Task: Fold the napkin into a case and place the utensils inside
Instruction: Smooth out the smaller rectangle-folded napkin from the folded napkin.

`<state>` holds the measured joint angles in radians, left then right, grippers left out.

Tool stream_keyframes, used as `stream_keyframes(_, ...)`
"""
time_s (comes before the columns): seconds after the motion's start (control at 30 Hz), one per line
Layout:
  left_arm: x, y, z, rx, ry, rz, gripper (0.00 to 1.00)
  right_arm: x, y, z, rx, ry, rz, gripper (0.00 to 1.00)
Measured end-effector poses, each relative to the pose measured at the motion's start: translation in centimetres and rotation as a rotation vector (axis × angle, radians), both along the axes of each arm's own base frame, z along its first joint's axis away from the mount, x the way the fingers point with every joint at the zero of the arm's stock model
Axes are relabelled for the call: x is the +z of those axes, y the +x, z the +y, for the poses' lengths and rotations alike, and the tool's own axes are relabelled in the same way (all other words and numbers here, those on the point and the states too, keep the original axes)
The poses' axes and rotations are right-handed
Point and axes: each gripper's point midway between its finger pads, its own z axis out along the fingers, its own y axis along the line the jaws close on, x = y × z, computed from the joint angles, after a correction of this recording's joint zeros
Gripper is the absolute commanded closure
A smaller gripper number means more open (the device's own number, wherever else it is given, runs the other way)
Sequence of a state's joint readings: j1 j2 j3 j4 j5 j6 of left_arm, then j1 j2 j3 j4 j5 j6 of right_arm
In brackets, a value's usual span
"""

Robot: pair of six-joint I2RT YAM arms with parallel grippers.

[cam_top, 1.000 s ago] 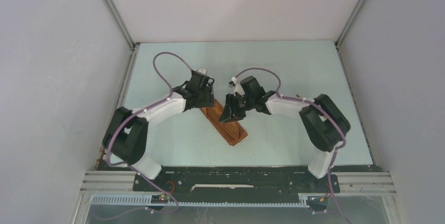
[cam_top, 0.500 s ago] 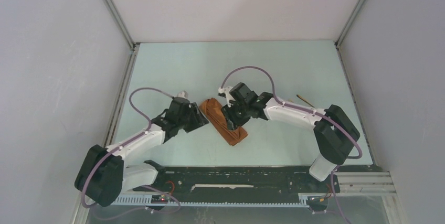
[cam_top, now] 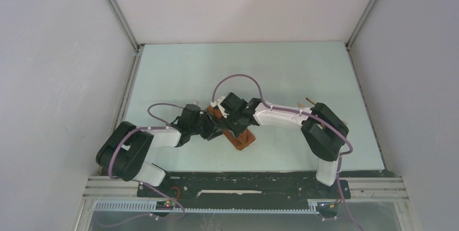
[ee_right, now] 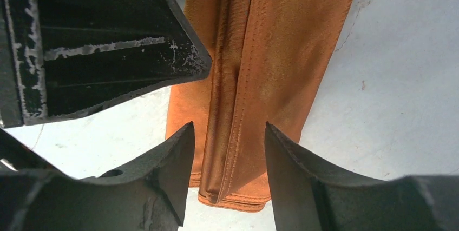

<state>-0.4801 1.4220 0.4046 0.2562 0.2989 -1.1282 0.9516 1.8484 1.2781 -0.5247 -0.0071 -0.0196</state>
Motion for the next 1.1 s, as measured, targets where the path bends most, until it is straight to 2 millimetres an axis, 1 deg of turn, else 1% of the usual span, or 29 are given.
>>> stream_keyframes(0.1,-0.3,0.3,-0.6,0.006,-0.036,0.009,0.60,-0.5,0.2,-0.2,-0.006,-0.020,-0.007,0.43)
stream_keyframes(0.17,-0.4,0.3,-0.6,0.013,-0.045,0.008,0.61,-0.8,0.3,-0.4,-0.009,-0.032,-0.009,0.43)
stream_keyframes(0.27,-0.5,0.2,-0.5,0.017,-0.048,0.005,0.67,-1.3,0.2,-0.4,-0.008,-0.044,-0.006,0.43)
stream_keyframes(0.33,-0.7,0.2,-0.4,0.020,-0.044,0.010,0.68,-1.7,0.1,-0.4,-0.004,-0.050,-0.001,0.44)
stream_keyframes(0.43,-0.9,0.2,-0.5,0.020,-0.044,0.012,0.72,-2.2,-0.1,-0.2,0.001,-0.059,0.003,0.48)
stream_keyframes(0.5,-1.0,0.2,-0.5,0.020,-0.043,0.014,0.75,-2.5,-0.1,-0.2,-0.001,-0.069,-0.009,0.53)
stream_keyframes(0.57,-1.1,0.2,-0.5,0.020,-0.041,0.014,0.78,-2.4,0.0,-0.1,-0.005,-0.073,-0.022,0.60)
stream_keyframes(0.7,-1.3,0.2,-0.5,0.022,-0.031,0.013,0.82,-2.4,0.3,0.0,-0.015,-0.076,-0.040,0.69)
stream_keyframes(0.97,-1.3,0.2,-1.0,0.019,-0.019,-0.011,0.89,-2.2,0.4,-0.1,-0.038,-0.073,-0.044,0.98)
stream_keyframes(1.0,-1.3,0.2,-1.1,0.020,-0.017,-0.015,0.90,-2.1,0.3,-0.1,-0.042,-0.069,-0.042,1.00)
stream_keyframes(1.1,-1.3,0.2,-1.4,0.023,-0.017,-0.021,0.92,-1.5,0.0,0.1,-0.050,-0.050,-0.029,1.00)
